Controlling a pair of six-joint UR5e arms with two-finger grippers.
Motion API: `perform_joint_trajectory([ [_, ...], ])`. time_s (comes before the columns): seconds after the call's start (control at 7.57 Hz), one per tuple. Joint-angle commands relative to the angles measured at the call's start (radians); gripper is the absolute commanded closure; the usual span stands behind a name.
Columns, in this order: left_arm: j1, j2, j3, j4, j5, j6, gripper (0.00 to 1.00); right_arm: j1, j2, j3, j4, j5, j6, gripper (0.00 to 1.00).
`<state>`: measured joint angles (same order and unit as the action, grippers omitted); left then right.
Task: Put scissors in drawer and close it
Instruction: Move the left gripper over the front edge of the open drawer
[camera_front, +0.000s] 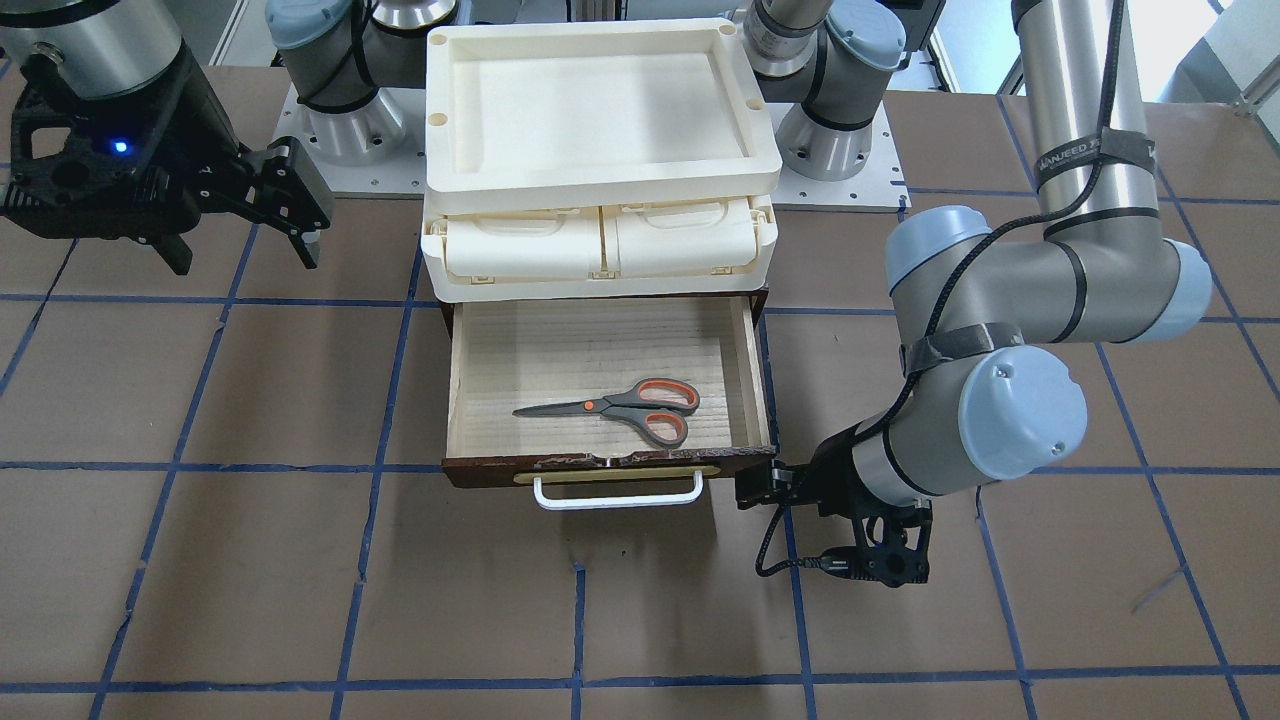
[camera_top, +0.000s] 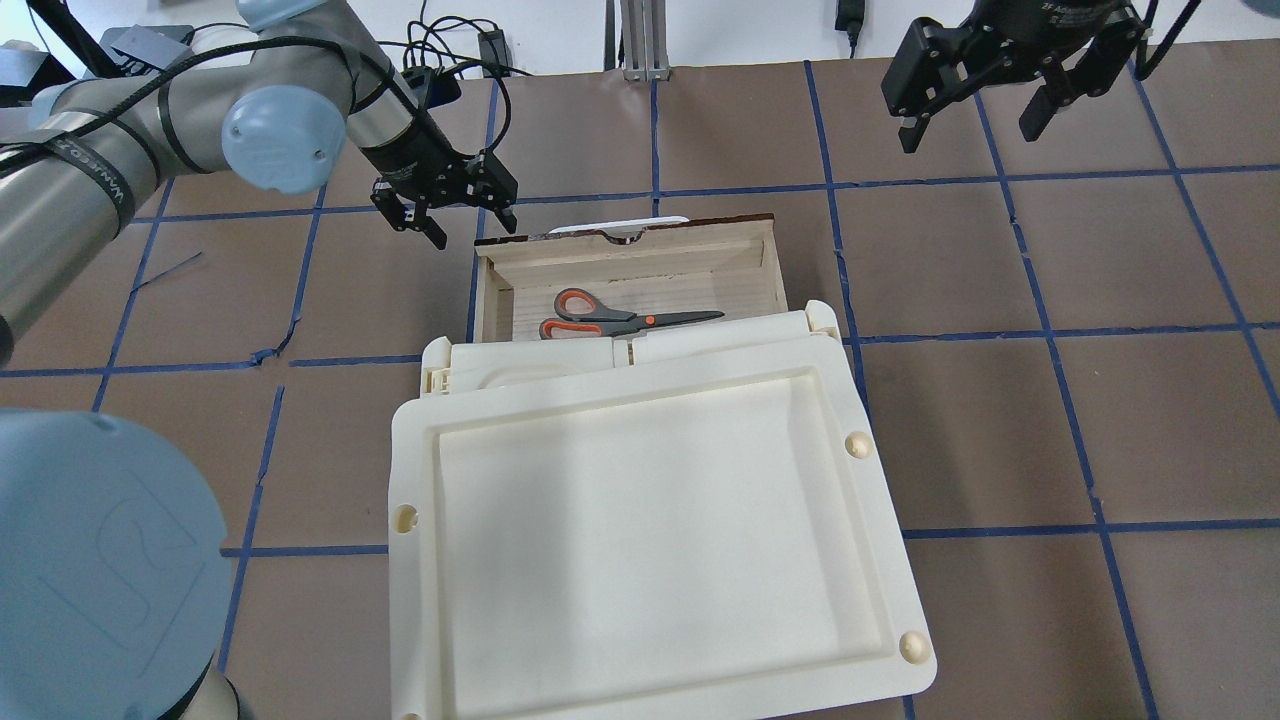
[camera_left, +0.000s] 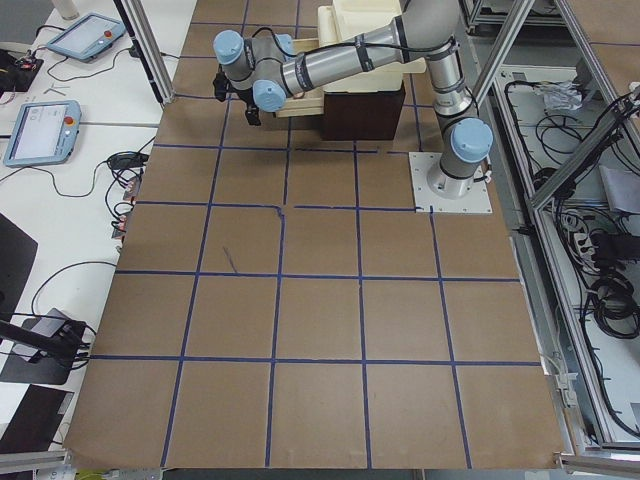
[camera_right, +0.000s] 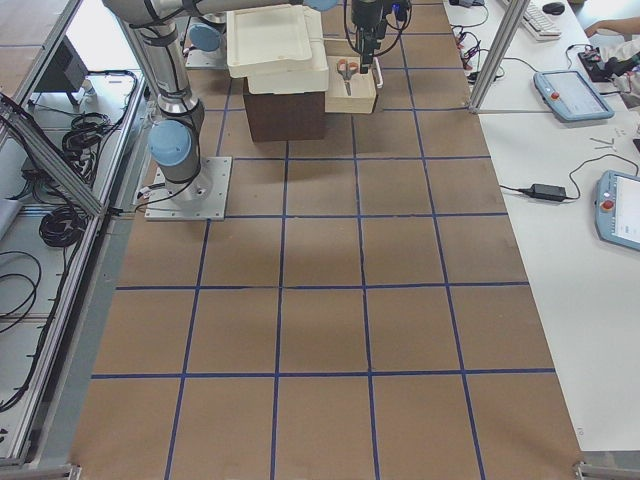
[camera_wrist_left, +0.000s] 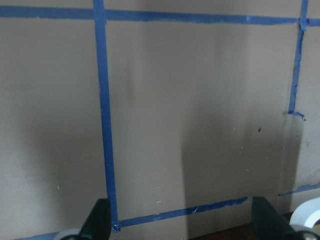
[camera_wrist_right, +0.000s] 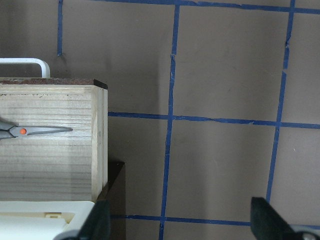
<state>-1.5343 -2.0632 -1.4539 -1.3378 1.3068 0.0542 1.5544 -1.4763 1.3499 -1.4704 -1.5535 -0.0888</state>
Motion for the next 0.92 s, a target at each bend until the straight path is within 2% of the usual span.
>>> perform_joint_trajectory([
  [0.0, -0.009, 0.023, -0.006, -0.065, -0.001, -0.039, 0.0, 0.001, -0.001, 0.003, -0.004, -0.002, 0.001, 0.0],
  [0.79, -0.035, 0.066, -0.02, -0.231, -0.011, -0.131, 0.0, -0.001, -0.01, 0.034, -0.001, -0.011, 0.003, 0.0],
])
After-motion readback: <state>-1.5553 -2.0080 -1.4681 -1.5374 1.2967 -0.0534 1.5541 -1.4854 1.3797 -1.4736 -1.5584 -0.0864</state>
